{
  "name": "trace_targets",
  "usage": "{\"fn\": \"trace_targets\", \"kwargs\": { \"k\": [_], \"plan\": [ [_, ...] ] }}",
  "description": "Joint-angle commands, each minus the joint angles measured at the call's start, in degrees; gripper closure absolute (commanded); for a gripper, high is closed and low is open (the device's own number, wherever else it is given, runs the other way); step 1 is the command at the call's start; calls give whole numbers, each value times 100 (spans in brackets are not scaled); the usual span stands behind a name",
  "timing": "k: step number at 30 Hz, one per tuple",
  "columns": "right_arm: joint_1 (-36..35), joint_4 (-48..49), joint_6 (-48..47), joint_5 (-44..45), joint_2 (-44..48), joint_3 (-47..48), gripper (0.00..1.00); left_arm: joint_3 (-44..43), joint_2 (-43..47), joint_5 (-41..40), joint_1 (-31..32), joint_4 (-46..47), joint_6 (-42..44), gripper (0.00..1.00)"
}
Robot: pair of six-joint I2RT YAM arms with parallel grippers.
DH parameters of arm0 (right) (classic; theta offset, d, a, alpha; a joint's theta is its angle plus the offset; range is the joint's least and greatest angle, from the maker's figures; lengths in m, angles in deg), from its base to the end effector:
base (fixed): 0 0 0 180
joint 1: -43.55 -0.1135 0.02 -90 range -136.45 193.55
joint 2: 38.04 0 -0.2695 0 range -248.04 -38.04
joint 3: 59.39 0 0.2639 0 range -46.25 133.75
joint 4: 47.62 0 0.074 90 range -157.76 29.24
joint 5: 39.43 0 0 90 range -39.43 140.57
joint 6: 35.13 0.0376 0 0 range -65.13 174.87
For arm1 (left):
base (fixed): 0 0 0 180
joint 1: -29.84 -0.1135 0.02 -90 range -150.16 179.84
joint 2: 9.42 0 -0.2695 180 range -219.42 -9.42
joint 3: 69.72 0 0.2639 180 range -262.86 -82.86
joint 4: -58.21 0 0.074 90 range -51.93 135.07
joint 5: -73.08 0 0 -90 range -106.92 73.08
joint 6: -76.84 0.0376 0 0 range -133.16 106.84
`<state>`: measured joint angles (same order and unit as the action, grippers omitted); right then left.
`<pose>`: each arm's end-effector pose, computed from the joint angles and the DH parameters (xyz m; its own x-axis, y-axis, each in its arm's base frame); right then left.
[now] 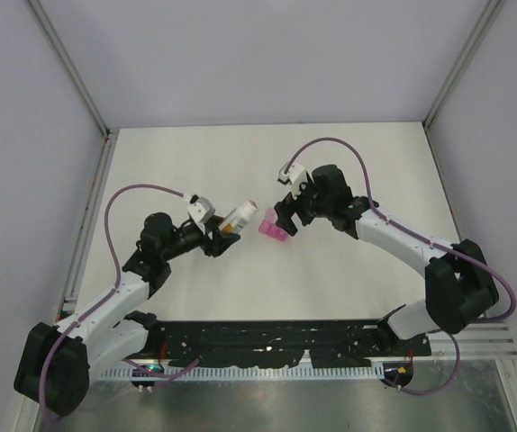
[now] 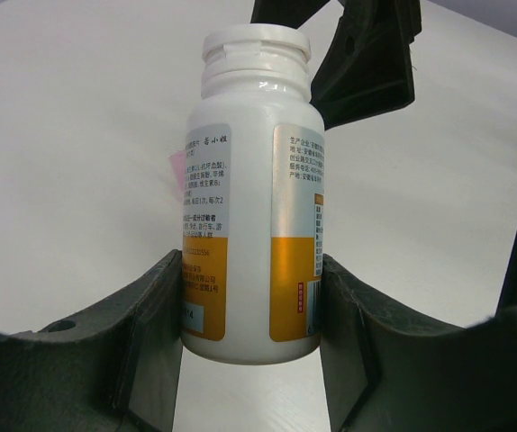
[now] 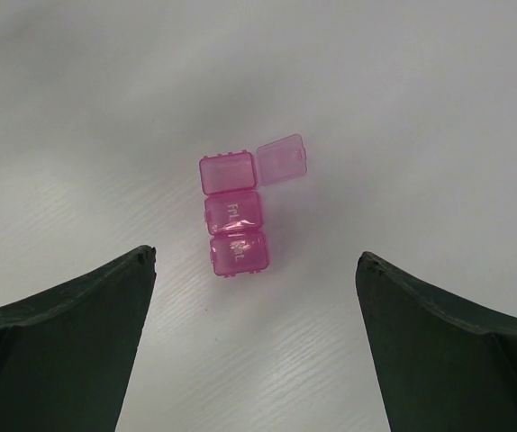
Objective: Sort the pills into containers
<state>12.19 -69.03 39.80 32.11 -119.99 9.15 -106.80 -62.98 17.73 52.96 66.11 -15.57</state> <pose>0.2747 0.1814 0.2565 -0.2848 -0.4624 -0.8397 -0.8178 0.5742 -0.0389 0.1909 -0.1048 0.2398 -0.1724 0.0360 -0.9844 0.8335 0.5378 -0.1263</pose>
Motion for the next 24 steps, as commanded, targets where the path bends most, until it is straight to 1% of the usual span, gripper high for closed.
{"fn": "trace_targets", "kwargs": {
  "k": [1, 7, 11, 15, 24],
  "plan": [
    [6, 414, -93, 123, -259, -20, 4, 100, -251, -371, -26, 858, 83, 100],
    [6, 388, -93, 220, -628, 15, 4, 30, -716, -512, -17, 911, 83, 100],
    [15, 335, -101, 299, -813, 33, 4, -154, -1059, -644, 35, 771, 110, 100],
    [24, 300, -101, 281, -910, 50, 4, -383, -1437, -688, 114, 454, 224, 100],
    [182, -7, 56, 220, -1086, 252, 2, -611, -1974, -908, 299, 419, 224, 100]
  ]
}}
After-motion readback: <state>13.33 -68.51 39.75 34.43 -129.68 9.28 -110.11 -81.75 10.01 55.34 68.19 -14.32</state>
